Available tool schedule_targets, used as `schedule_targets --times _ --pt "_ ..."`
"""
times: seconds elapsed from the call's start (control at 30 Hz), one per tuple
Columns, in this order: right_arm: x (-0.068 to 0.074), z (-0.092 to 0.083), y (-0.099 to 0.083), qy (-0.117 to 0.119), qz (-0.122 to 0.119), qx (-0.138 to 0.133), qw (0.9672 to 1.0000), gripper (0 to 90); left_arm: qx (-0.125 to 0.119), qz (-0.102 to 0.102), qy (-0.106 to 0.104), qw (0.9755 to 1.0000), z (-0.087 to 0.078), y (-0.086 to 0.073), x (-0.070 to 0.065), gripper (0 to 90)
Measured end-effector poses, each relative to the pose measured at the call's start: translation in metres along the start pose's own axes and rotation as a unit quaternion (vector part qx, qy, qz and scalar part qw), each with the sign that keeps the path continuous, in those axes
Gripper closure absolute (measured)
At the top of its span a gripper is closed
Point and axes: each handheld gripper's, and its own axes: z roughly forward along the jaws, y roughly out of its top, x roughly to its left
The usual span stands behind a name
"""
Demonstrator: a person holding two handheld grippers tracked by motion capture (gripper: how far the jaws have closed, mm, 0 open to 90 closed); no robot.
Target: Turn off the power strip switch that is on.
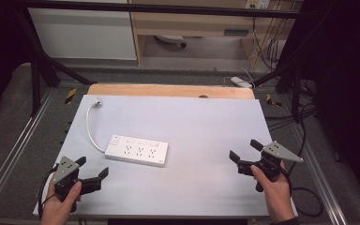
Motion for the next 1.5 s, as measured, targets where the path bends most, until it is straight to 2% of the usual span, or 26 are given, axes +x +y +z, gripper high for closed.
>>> schedule_targets --times 0.33,0.8,0.93,0.97,1.0,1.1,1.13,1.17,1.3,1.5 --pt "0.004 0.003 0.01 -0.003 -0.012 -0.002 0.9999 2.6 0.002 0.002 -0.001 1.0 0.001 0.0 0.0 6.1" --pt "0.015 0.01 0.031 0.006 -0.026 -0.021 0.9994 14.7 0.005 0.005 -0.005 1.0 0.001 0.0 -0.001 6.3" --pt "0.022 0.017 0.038 0.013 -0.037 -0.023 0.999 27.9 0.002 0.003 -0.001 1.0 0.0 0.0 -0.001 6.1" --pt "0.022 0.017 0.038 0.013 -0.037 -0.023 0.999 27.9 0.002 0.003 -0.001 1.0 0.0 0.0 -0.001 6.1" --pt "0.026 0.02 0.041 0.016 -0.044 -0.022 0.9987 34.5 0.003 0.003 -0.001 1.0 0.001 0.0 -0.001 6.1" --pt "0.029 0.024 0.044 0.021 -0.051 -0.022 0.9983 40.2 0.003 0.003 -0.002 1.0 0.001 0.0 -0.001 6.1" --pt "0.032 0.028 0.046 0.027 -0.056 -0.021 0.9979 46.4 0.004 0.004 -0.003 1.0 0.001 0.0 -0.001 6.1" --pt "0.034 0.03 0.048 0.031 -0.058 -0.023 0.9976 49.0 0.004 0.004 -0.003 1.0 0.001 0.0 -0.001 6.1" --pt "0.038 0.037 0.052 0.035 -0.064 -0.022 0.9971 55.6 0.005 0.006 -0.003 1.0 0.001 -0.001 -0.001 6.1" --pt "0.042 0.044 0.056 0.042 -0.07 -0.021 0.9964 59.3 0.006 0.006 -0.003 1.0 0.001 -0.001 -0.001 6.1"
